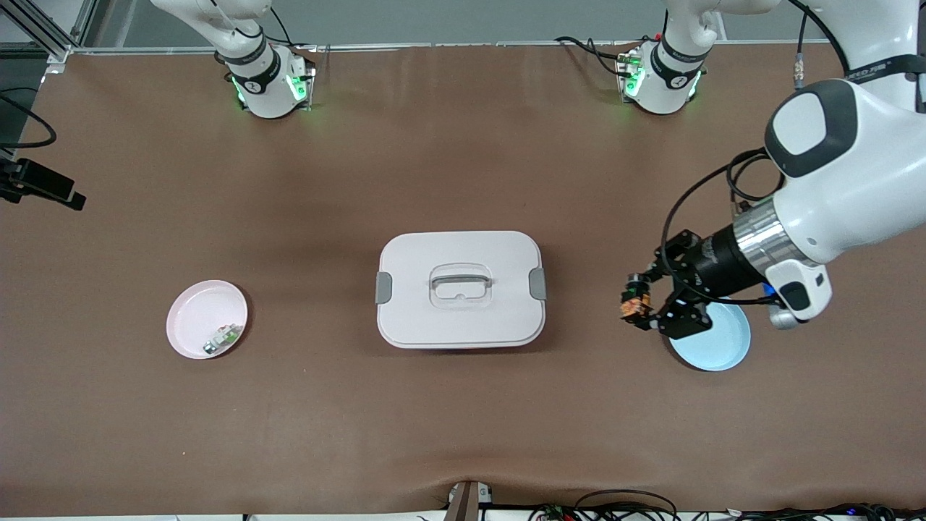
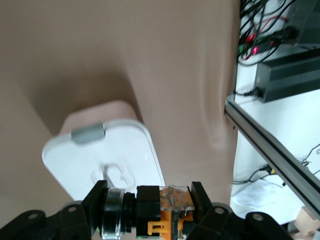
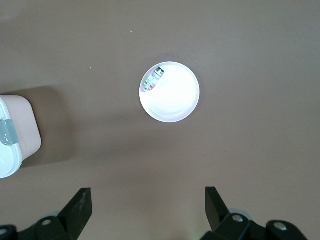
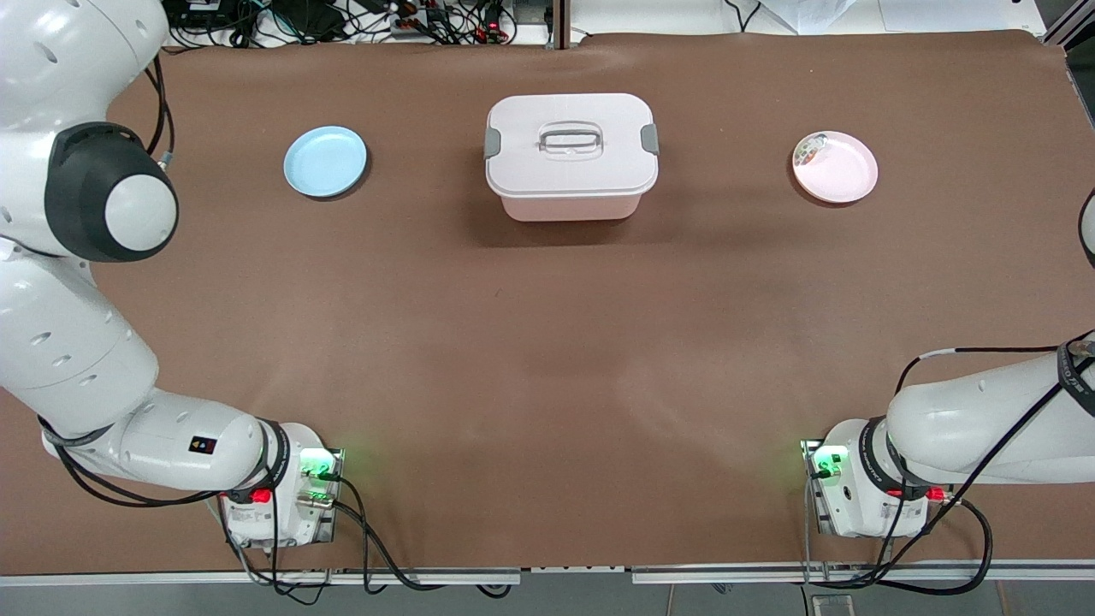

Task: Transfer orange switch to right arm and place
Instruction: 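Carry the switch over the white box while the right gripper reaches in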

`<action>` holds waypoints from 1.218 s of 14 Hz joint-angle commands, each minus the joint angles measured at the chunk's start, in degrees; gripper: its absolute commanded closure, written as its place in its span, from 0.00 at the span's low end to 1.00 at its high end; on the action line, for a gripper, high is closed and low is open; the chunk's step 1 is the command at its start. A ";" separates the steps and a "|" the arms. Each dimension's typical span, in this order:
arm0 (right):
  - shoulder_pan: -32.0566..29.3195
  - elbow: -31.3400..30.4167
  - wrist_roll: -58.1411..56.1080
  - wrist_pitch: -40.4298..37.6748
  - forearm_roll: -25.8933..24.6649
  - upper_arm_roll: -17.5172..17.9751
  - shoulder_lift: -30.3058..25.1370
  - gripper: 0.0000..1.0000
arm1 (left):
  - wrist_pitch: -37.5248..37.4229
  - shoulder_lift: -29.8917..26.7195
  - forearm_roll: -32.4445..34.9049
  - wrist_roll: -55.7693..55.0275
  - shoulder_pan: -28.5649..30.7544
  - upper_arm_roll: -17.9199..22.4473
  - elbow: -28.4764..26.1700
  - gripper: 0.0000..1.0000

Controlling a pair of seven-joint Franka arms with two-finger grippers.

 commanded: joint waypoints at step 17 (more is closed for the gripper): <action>4.17 -6.30 -0.53 6.48 39.71 1.04 -0.41 0.00 | 14.86 0.86 -6.88 -30.56 -24.79 0.33 4.34 0.92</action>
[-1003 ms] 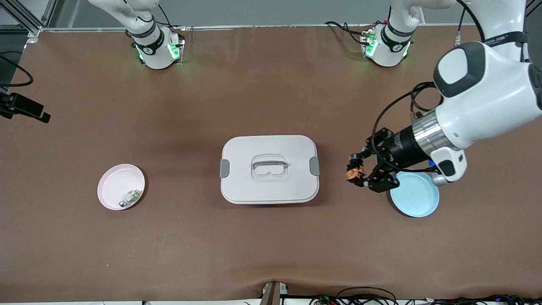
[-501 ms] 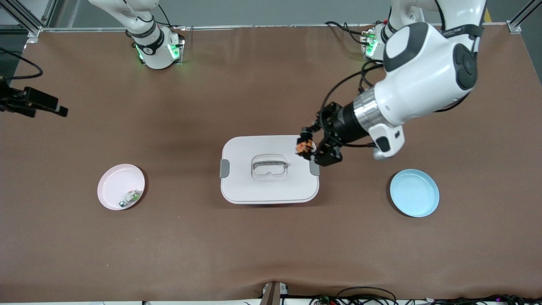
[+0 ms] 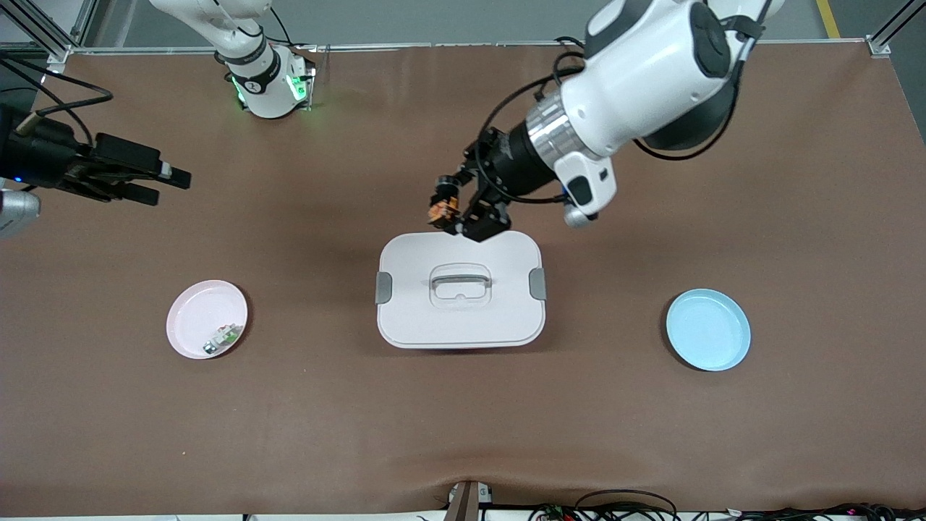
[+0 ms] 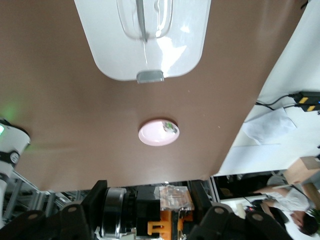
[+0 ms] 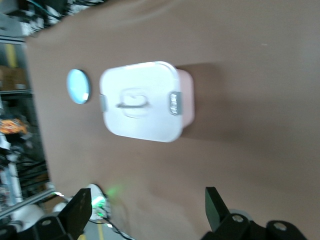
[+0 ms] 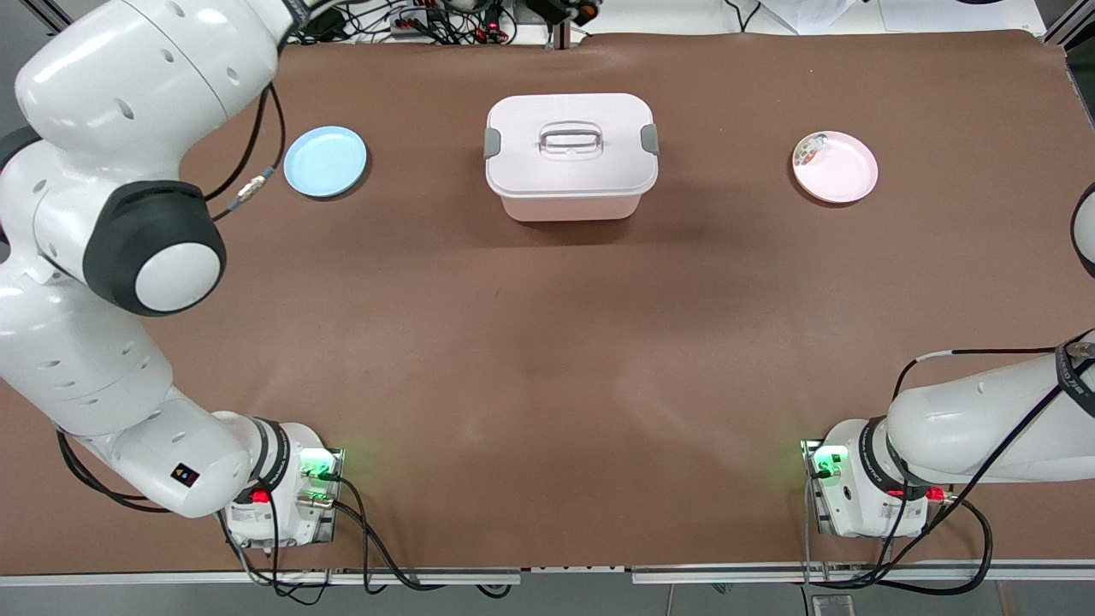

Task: Transfer orange switch to right arm and place
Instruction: 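Carry the switch over the white box while the right gripper reaches in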

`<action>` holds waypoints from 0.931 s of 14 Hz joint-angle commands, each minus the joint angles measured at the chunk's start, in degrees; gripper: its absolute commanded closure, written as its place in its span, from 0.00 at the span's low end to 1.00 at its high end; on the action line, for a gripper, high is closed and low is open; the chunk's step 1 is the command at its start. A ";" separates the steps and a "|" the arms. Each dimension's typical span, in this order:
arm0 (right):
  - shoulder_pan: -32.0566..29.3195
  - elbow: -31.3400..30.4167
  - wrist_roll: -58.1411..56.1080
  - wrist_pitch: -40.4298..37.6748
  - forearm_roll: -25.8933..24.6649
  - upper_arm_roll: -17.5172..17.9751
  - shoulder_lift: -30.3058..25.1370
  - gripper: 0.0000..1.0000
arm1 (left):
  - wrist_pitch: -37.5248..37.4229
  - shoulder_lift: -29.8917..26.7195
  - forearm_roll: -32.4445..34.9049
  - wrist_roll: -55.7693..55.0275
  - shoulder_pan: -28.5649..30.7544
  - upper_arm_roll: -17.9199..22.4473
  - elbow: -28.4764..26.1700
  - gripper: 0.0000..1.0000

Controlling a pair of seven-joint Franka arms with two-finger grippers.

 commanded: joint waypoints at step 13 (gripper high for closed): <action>11.49 -14.70 1.38 17.04 7.23 -0.05 -6.67 0.00 | 7.04 4.01 -0.06 -4.43 -9.83 1.28 0.13 0.90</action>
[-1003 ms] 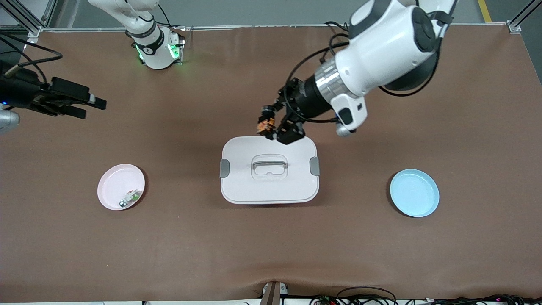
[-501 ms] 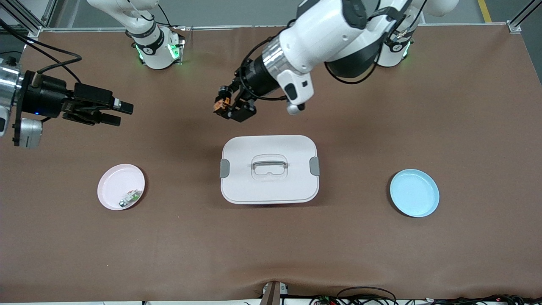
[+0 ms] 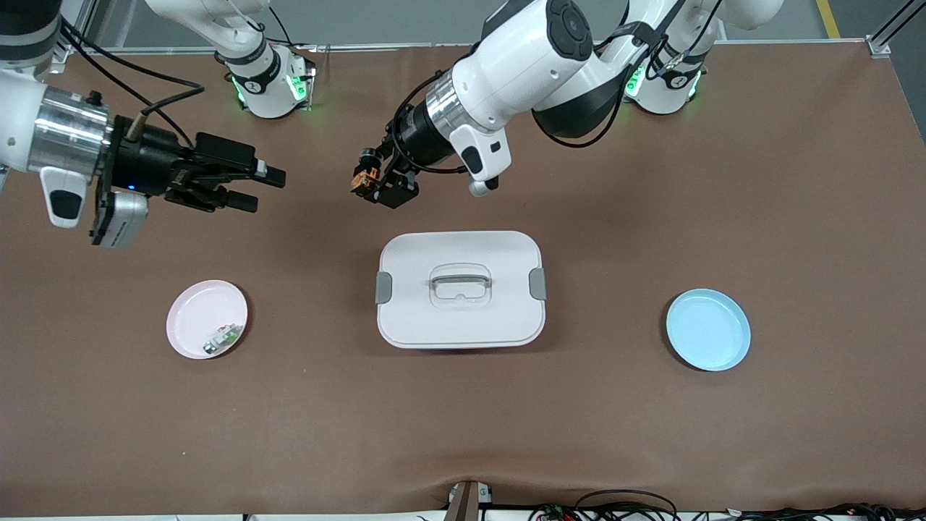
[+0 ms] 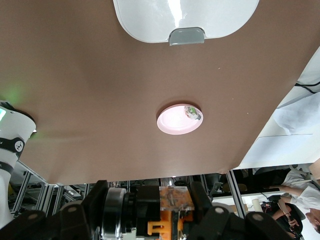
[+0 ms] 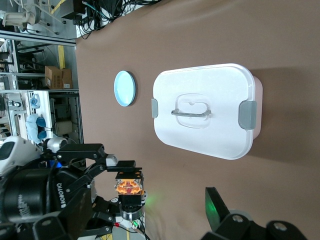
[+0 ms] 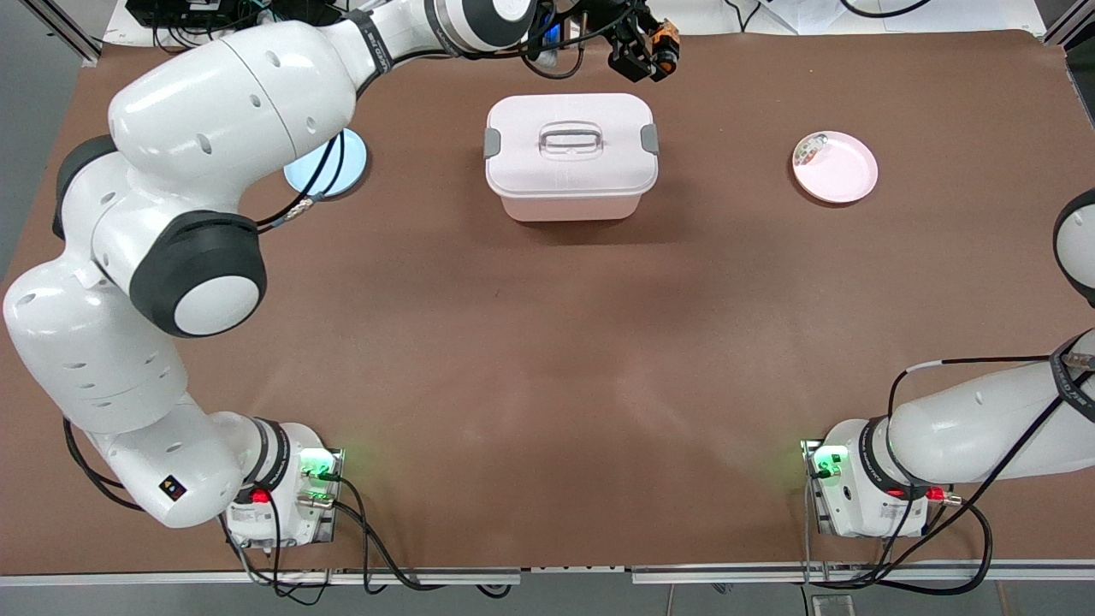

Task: Transfer orange switch to right arm and place
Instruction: 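Close the right gripper on the orange switch beside the left gripper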

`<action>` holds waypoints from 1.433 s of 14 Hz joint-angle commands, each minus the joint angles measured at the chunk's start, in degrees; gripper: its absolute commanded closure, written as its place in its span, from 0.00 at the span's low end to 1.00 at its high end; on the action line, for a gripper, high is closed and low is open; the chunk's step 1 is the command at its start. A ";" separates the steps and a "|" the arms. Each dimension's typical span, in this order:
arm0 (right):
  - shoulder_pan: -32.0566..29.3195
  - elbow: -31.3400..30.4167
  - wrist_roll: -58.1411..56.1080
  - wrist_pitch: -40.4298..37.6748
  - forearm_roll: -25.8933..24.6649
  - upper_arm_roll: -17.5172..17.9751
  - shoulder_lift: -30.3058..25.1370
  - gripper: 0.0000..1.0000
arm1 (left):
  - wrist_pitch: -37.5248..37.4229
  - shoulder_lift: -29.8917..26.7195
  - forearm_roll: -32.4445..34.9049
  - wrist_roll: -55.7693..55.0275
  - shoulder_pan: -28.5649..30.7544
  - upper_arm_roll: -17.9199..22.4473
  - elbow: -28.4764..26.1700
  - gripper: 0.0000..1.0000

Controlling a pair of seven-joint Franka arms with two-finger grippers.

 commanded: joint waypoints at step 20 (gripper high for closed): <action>14.54 -15.50 7.16 18.80 -5.52 -0.18 -7.11 0.00 | 0.22 -0.74 -0.15 -0.81 -0.26 0.56 0.02 0.90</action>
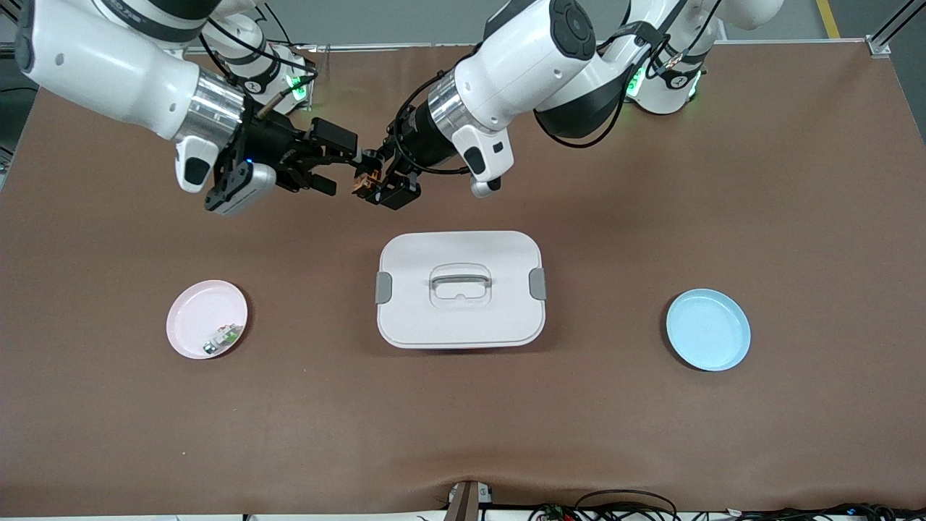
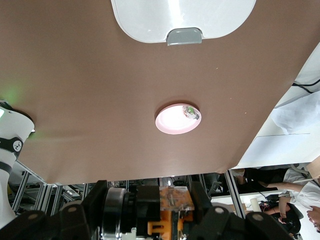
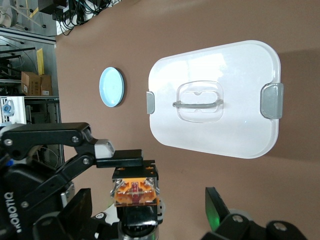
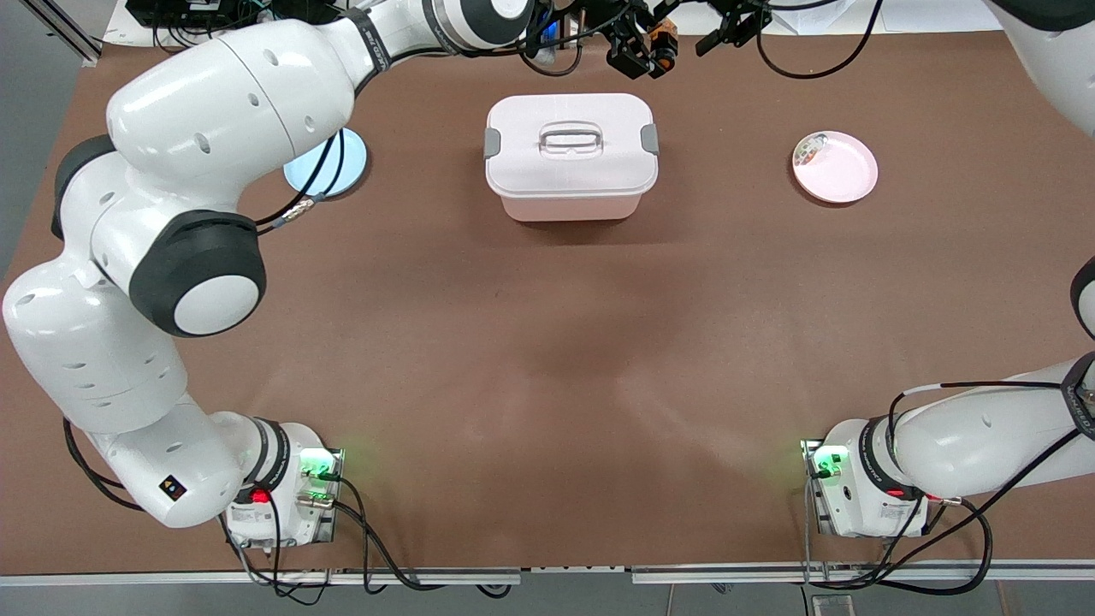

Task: Transfer orange switch to right arm and place
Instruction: 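Close the right gripper on the orange switch beside the left gripper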

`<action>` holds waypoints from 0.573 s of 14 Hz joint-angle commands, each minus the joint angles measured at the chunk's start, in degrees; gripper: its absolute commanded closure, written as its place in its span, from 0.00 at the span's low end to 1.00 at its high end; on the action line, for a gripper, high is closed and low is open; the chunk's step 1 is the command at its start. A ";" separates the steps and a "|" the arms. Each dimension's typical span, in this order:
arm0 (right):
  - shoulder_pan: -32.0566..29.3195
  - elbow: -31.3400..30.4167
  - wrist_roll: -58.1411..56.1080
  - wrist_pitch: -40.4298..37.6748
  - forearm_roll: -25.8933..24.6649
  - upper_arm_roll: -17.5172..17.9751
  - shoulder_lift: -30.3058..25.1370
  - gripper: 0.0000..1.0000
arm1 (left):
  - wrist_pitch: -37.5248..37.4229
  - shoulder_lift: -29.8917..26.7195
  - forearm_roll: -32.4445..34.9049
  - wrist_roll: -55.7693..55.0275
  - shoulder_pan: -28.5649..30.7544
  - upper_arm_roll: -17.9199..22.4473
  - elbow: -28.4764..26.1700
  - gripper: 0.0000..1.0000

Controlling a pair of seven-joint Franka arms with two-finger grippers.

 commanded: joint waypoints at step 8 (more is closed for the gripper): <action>2.33 -2.64 2.97 2.74 -1.24 -0.35 -1.16 0.00 | 0.19 -0.65 0.20 -0.81 -0.37 0.42 -0.09 0.90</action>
